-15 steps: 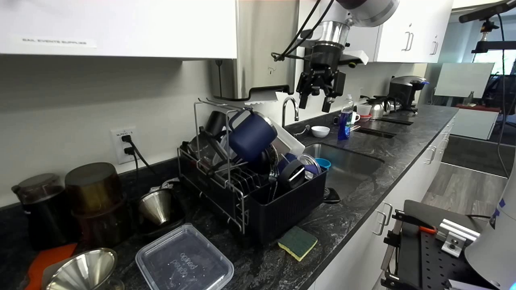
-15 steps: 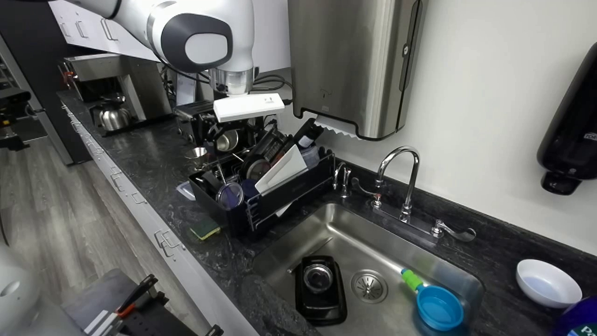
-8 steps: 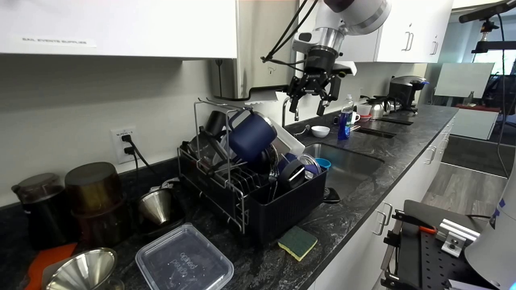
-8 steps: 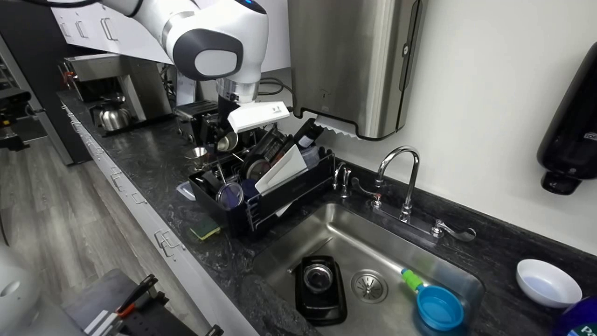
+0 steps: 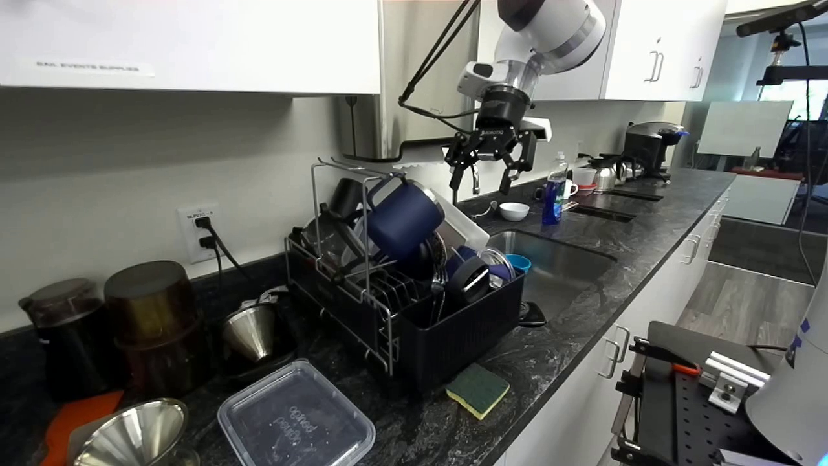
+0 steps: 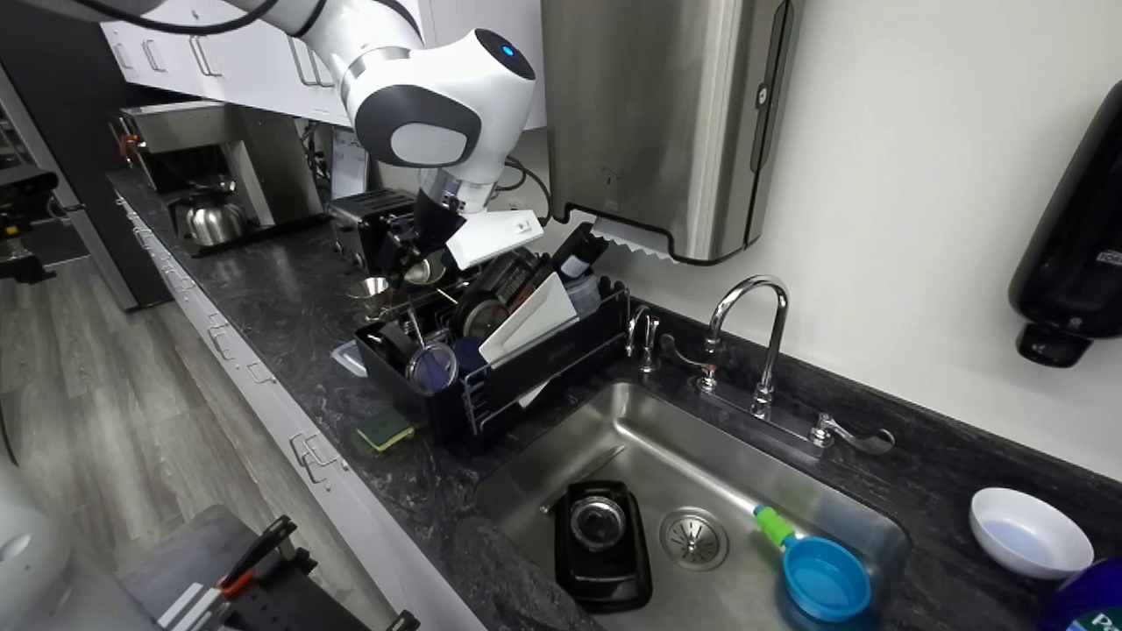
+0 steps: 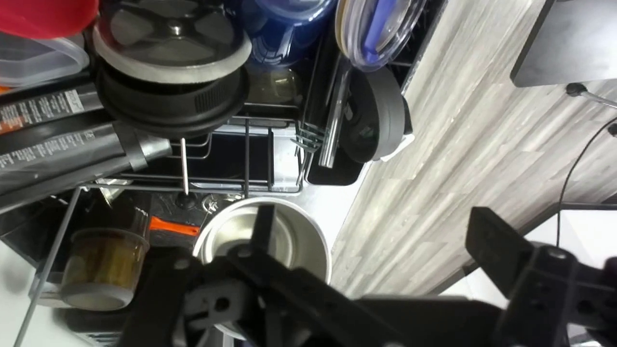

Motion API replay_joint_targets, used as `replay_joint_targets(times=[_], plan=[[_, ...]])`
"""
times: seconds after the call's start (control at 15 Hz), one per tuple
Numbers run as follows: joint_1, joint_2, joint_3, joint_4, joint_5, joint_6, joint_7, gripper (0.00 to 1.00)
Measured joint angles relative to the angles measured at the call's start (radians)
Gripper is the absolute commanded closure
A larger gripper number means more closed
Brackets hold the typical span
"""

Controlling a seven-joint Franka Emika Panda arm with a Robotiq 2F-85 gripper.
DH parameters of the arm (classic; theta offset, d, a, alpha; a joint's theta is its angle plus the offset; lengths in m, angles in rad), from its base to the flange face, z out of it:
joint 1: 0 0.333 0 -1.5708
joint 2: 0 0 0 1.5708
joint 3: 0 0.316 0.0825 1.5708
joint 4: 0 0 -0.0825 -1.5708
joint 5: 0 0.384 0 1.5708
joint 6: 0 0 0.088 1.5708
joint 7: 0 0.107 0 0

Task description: Take the cup from the kitchen holder and put it in the sink

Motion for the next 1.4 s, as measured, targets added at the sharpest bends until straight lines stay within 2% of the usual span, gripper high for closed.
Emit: replay_joint_targets(times=[0.6,1.0,1.4], plan=[[-0.038,0.021,0.034,0.027,0.107,-0.092,-0.050,0.00],[-0.051,0.064,0.073,0.028,0.227,-0.056,-0.048,0.00],[-0.055,0.084,0.109,0.014,0.285,0.009,-0.044,0.00]])
